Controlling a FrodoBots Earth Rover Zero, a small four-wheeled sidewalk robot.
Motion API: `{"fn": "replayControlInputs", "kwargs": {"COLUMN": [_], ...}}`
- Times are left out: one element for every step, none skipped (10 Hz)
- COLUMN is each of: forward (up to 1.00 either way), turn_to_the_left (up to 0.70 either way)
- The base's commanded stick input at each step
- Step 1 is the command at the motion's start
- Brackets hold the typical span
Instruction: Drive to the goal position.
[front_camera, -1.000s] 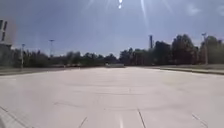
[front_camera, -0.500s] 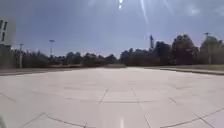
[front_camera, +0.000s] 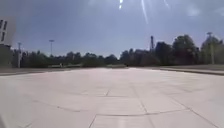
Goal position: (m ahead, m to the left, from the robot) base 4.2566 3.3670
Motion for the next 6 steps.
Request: {"fn": "replayControlInputs", "kwargs": {"forward": [0.85,0.85,0.85,0.85,0.85,0.85], "turn_to_the_left": [0.00,0.00,0.00,0.00,0.00,0.00]}}
